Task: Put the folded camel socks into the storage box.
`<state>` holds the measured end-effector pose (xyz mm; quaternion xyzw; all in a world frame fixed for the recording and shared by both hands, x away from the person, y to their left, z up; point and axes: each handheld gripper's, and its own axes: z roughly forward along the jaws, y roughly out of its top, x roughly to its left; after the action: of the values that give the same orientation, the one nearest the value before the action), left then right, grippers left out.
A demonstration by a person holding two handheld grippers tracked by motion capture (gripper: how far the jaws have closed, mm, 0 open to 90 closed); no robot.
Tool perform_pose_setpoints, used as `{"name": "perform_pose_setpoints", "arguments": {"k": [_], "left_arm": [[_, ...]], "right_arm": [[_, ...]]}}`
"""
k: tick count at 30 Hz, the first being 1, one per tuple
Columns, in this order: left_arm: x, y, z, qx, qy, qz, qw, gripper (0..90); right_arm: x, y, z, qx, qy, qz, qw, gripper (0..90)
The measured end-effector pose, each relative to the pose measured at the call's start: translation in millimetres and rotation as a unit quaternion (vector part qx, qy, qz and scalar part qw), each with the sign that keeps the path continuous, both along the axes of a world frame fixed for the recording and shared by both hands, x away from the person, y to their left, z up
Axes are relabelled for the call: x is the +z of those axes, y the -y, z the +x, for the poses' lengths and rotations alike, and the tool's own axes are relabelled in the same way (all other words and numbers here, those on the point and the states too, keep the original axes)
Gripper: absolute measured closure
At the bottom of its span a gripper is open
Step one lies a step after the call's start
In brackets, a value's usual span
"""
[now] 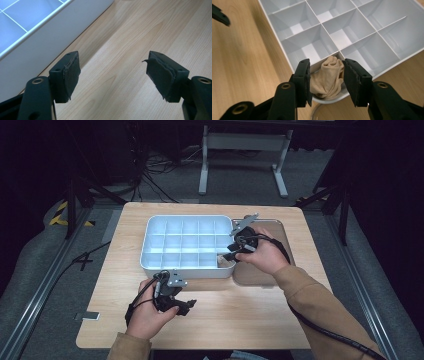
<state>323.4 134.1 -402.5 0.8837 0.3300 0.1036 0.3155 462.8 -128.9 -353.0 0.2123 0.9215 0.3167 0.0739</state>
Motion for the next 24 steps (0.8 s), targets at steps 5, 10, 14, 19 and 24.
{"name": "perform_pose_setpoints", "arguments": {"k": [5, 10, 14, 19, 24], "left_arm": [[0.5, 0.4, -0.5, 0.000, -0.002, 0.001, 1.0000, 27.7], [0.6, -0.4, -0.3, 0.001, 0.000, 0.000, 1.0000, 27.7], [0.1, 0.0, -0.2, 0.001, -0.002, 0.001, 1.0000, 27.7], [-0.1, -0.1, -0.5, 0.002, -0.003, 0.001, 1.0000, 27.7], [0.5, -0.2, -0.6, 0.003, -0.004, 0.002, 1.0000, 27.7]], "right_arm": [[11.3, 12.6, -13.0, 0.003, 0.012, 0.021, 0.9997, 56.1], [11.3, 23.3, -22.3, 0.008, 0.024, 0.017, 0.9995, 55.5], [10.8, 33.3, -29.0, 0.007, 0.023, 0.028, 0.9993, 55.4], [10.4, 43.4, -33.9, 0.005, 0.030, 0.035, 0.9989, 55.0], [12.1, 53.6, -40.1, 0.001, 0.031, 0.042, 0.9986, 53.4]]}}
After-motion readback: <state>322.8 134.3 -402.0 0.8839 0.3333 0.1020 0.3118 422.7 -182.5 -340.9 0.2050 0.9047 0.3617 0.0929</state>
